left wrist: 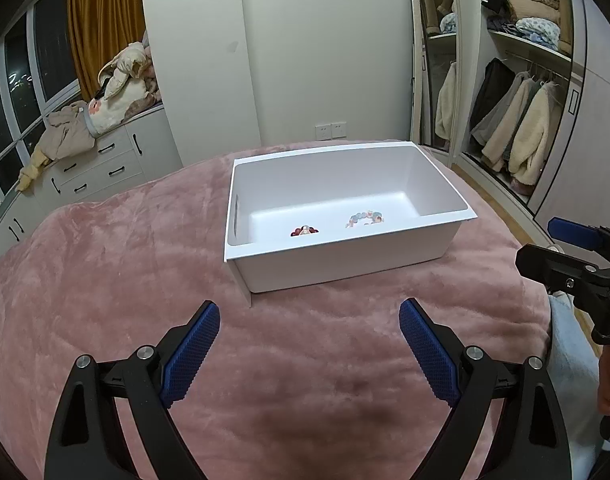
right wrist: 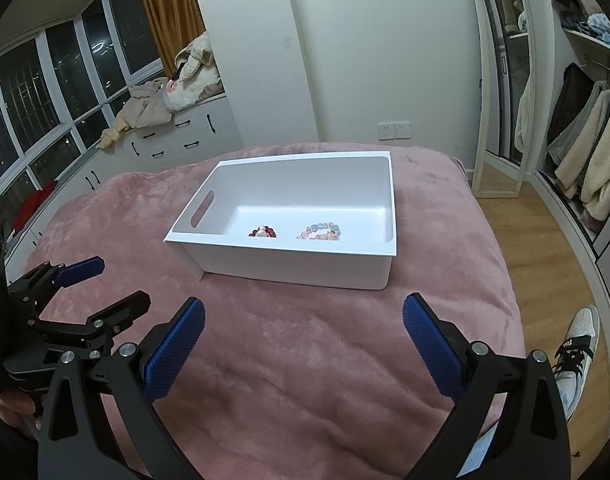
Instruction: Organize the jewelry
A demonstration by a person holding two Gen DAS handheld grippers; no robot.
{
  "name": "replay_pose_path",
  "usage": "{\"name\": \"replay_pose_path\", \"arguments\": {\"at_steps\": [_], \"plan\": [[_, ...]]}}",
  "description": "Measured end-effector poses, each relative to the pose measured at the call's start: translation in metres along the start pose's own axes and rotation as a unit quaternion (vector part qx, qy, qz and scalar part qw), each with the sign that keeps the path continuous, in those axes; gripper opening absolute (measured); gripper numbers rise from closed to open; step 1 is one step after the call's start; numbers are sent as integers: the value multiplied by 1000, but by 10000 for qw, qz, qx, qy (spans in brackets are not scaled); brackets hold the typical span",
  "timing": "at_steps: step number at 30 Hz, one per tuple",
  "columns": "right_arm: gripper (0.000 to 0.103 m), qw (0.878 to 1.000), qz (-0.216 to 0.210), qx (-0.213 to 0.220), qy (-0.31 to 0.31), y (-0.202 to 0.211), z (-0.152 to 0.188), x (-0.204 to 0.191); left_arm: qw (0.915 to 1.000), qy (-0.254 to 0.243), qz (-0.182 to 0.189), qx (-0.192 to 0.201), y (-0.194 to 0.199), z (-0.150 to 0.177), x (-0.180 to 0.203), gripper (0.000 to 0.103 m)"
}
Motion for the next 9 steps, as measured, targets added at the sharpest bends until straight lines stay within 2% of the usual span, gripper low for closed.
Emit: {"name": "replay_pose_path", "arguments": {"at_steps": [9], "plan": [[98,10000,1,-1,-10,0,1,-1,10000,-13,48,-44,-3,1,-1,92]]}}
Point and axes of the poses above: each gripper's, at about its wrist camera, not at the fingertips, and y roughly against the way its jaws point, x to its right, z to its underside, the point moved 3 cm from there along -y, roughly the way its jaws point, and after that the axes turned 11 degrees about -x, right-handed, at the moved point
